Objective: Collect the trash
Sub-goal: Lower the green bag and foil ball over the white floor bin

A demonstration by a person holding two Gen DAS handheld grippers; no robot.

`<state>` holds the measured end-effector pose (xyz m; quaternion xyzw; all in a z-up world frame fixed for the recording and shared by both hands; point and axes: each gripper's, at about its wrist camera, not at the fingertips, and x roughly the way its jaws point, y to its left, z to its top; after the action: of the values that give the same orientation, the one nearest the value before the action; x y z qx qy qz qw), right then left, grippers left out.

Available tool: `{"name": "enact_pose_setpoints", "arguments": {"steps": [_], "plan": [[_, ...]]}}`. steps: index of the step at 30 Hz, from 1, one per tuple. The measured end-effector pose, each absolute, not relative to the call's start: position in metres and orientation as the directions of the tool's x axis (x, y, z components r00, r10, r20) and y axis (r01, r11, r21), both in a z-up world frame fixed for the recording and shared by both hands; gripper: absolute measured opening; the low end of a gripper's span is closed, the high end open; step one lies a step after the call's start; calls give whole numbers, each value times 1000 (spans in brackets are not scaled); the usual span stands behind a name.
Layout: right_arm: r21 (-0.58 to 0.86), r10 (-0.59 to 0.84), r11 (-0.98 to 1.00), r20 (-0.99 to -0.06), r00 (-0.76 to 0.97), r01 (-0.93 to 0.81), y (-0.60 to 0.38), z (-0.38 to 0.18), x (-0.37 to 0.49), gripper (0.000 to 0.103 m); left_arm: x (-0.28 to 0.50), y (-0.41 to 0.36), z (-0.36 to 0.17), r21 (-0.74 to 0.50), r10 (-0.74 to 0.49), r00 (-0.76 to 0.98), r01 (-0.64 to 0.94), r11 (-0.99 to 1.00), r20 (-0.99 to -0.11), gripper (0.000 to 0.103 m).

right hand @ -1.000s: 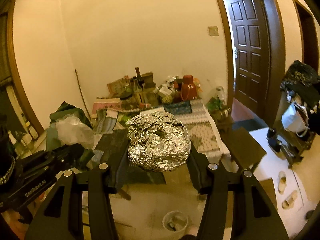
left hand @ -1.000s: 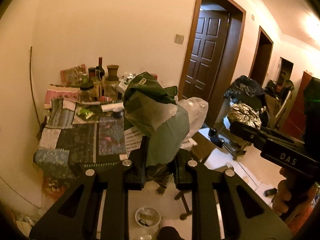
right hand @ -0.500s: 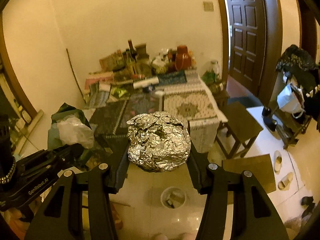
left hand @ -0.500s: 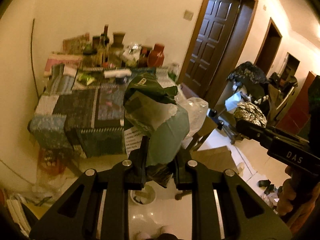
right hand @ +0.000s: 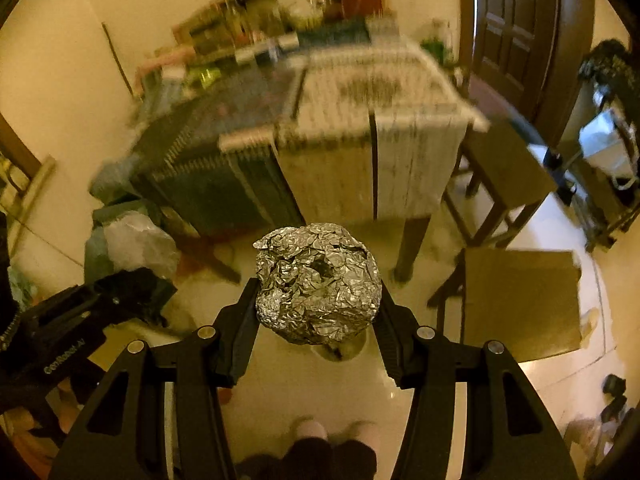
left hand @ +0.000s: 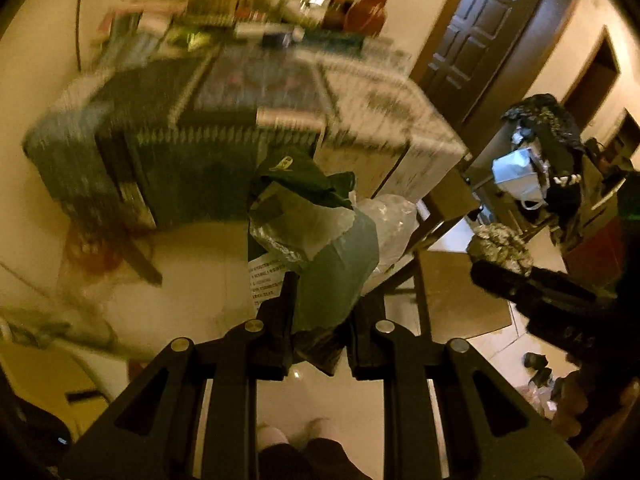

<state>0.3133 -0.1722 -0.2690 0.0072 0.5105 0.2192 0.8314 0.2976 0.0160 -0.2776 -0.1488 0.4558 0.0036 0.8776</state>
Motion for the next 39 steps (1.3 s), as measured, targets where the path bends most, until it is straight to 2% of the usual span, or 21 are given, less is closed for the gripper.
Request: {"name": "enact_pose_setpoints", "arguments": {"steps": [9, 16, 17, 20, 28, 34, 35, 36, 38, 39], "plan": [[276, 380, 875, -900, 212, -397, -154, -411, 337, 49, 315, 20, -413, -224, -99, 458, -225, 948, -883, 20], [317, 422, 838, -892, 160, -445, -133, -481, 352, 52, 327, 33, -494, -204, -81, 393, -282, 938, -916, 20], [321, 423, 837, -893, 152, -443, -133, -487, 355, 54, 329, 34, -502, -205, -83, 388, -285, 936, -918, 20], [327, 414, 835, -903, 114, -442, -129, -508, 362, 67, 336, 36, -524, -204, -88, 369, -289, 935, -925, 20], [284, 353, 865, -931, 98, -414, -141, -531, 372, 68, 364, 29, -577, -245, -162, 300, -266, 932, -940, 20], [283, 350, 877, -930, 112, -388, -151, -525, 379, 68, 385, 8, -606, -283, -225, 247, -232, 931, -943, 20], [281, 348, 880, -930, 117, -382, -153, -524, 380, 68, 390, 3, -611, -287, -236, 232, -217, 933, -944, 24], [280, 347, 883, -930, 121, -378, -153, -523, 381, 68, 393, -1, -616, -284, -239, 216, -210, 936, -947, 34], [277, 343, 888, -931, 127, -367, -156, -520, 382, 68, 401, -8, -628, -268, -234, 175, -205, 941, -956, 45], [277, 342, 890, -931, 129, -361, -157, -518, 382, 68, 402, -9, -631, -260, -228, 168, -206, 943, -959, 46]]}}
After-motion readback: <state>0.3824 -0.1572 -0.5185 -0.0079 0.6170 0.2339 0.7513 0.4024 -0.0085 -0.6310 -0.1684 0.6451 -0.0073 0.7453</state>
